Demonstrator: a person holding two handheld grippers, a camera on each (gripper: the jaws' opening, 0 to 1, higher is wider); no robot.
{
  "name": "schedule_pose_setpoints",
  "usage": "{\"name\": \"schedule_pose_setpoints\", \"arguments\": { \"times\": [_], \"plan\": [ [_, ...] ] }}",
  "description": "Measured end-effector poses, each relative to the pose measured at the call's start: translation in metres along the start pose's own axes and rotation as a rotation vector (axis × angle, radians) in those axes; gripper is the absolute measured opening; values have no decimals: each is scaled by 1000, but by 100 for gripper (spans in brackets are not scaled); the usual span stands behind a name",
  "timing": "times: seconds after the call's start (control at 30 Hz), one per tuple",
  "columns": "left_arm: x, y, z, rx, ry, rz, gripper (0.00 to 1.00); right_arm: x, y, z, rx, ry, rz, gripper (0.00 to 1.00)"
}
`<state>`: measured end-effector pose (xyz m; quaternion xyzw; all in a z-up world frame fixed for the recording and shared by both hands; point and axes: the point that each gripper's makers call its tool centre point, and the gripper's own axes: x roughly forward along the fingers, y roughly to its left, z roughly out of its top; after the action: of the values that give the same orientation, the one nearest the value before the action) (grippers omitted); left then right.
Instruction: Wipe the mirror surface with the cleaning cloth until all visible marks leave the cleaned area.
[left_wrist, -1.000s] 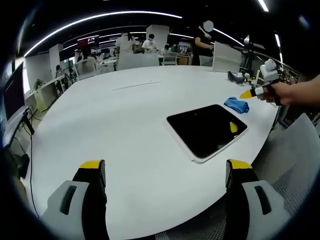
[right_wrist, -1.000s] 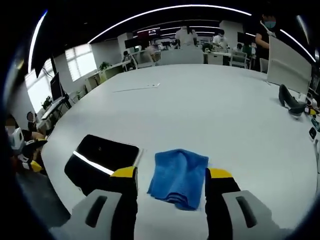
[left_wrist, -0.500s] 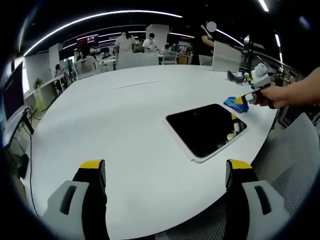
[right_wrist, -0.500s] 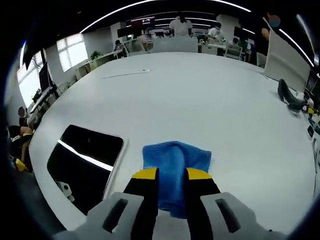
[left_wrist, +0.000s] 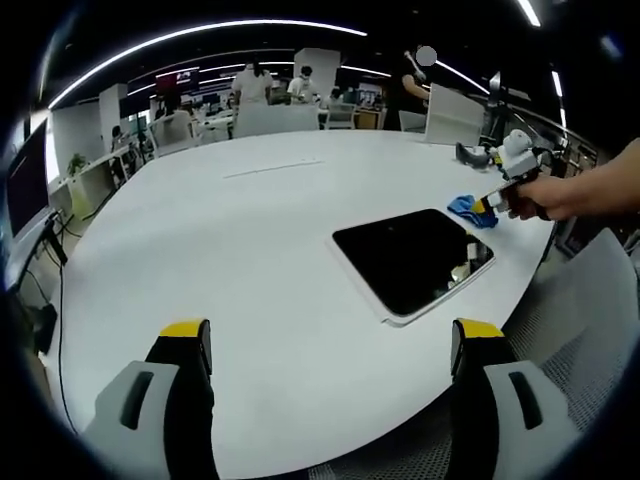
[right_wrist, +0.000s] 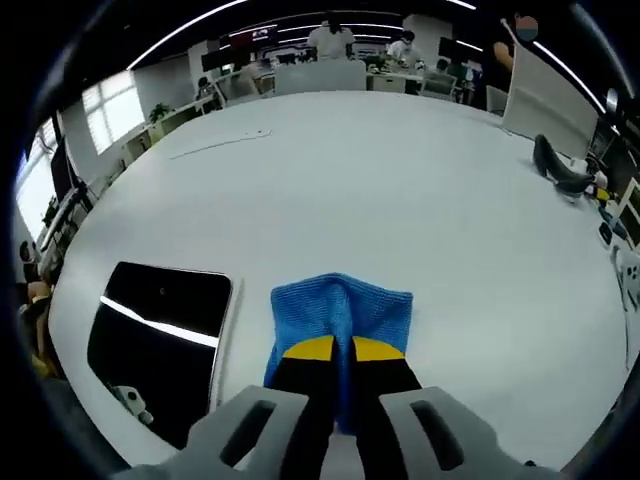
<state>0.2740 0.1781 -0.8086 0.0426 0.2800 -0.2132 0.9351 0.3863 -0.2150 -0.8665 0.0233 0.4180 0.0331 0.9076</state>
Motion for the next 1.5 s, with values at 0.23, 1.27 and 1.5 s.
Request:
{"name": "schedule_pose_setpoints", "arguments": {
  "times": [0.23,1.27,1.5],
  "plan": [
    [0,-1,0,-2,0,0,99,-16,30,27,68,-45,104,0],
    [1,-4,-4,16,27,-11,98,17,109,11,81,46,165,0],
    [2,-5,-6,18,33,-18,99,21,135,11,62,68,186,0]
  ]
}}
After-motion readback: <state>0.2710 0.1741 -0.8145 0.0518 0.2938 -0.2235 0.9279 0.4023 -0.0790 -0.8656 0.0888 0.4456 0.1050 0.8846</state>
